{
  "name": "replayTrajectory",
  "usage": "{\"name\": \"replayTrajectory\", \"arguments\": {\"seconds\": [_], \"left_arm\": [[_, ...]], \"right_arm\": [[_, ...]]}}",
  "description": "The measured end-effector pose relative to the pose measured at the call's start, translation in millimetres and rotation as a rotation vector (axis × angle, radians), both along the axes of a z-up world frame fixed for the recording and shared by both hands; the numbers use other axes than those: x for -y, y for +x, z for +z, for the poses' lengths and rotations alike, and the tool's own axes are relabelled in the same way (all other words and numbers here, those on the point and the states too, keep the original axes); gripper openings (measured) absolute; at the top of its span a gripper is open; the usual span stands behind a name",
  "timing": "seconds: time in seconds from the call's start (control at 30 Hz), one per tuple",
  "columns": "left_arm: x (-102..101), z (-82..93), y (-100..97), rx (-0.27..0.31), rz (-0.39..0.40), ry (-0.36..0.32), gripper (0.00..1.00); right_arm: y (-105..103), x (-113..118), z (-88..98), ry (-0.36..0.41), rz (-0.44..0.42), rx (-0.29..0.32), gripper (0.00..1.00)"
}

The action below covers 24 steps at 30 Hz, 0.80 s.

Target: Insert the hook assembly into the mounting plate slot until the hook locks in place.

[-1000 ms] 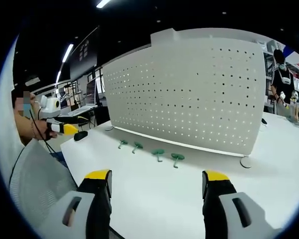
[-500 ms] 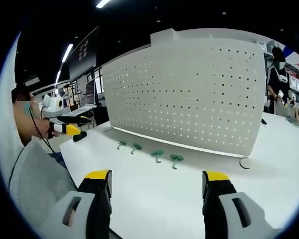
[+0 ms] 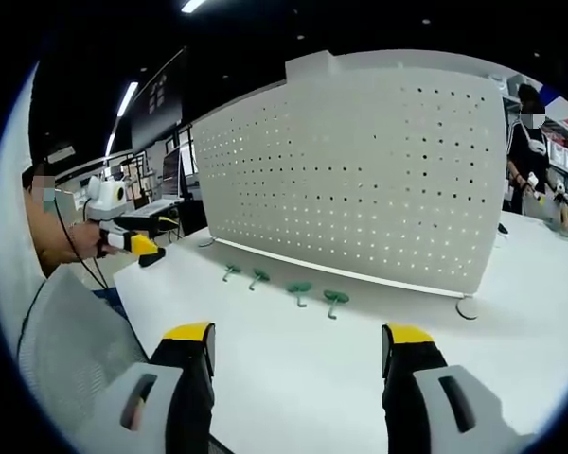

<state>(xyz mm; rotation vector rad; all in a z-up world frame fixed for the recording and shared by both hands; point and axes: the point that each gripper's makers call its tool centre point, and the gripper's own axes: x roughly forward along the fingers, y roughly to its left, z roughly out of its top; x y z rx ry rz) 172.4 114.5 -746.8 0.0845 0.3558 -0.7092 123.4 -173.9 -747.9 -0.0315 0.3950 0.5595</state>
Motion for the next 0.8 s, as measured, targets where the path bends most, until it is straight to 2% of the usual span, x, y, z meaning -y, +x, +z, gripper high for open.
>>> {"name": "replayTrajectory", "arguments": {"seconds": [0.3,0.53,0.8], "left_arm": [[1,-4.9,10.6,-0.005,-0.064,0.047,0.85],[3,-6.8,19.0,-0.015,-0.104,0.057,0.85],[5,-18.9,25.8,-0.032,-0.165,0.102,0.85]], "right_arm": [[0,0,0.1,-0.016,0.007,0.002,0.69],[-1,-1,-2.3,-0.019,0.013,-0.006,0.69],[-2,0,-2.2,-0.016,0.01,-0.008,0.69]]}}
